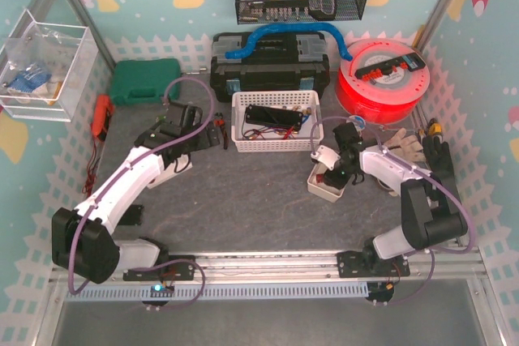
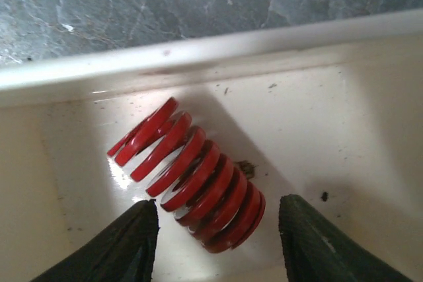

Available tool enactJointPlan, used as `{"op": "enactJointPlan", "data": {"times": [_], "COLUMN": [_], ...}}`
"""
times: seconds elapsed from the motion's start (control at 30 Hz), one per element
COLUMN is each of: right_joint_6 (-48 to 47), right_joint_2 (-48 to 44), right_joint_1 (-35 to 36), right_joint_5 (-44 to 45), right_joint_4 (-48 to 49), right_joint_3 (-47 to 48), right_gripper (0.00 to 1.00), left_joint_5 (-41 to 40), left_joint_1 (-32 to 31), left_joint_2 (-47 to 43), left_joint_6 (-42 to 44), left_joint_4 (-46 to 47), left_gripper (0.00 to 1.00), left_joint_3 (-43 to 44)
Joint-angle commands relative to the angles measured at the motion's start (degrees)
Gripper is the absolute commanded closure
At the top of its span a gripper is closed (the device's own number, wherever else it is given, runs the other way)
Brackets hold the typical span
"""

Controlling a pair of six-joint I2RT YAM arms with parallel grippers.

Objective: Install the large spring

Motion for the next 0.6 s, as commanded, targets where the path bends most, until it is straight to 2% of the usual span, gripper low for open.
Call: {"op": "enactJointPlan", "data": {"times": [0.0,0.23,0.57], "right_joint_6": [1.27,-1.85,-5.33], "right_joint_2": [0.24,-1.46,2.94], "right_joint_1": [-0.62,-0.72,-0.7], "right_joint_5": [0.99,-5.43,-4.02], "right_joint_4": [2.09,2.98,4.03], "right_joint_3": [-0.75,-1.49,-0.62], "right_gripper": [0.49,0.49,0.5], "left_joint_5": [-1.57,-1.67,-1.14], "left_joint_1": [-0.32,-0.37,-0.39], "left_joint_2": [-0.11,0.0,-0.25], "left_joint_6": [0.99,0.73,0.01], "left_joint_4": [-0.89,-0.88,-0.9], "left_gripper": [0.01,0.01,0.01], "left_joint_3": [1.49,1.3,0.86]}}
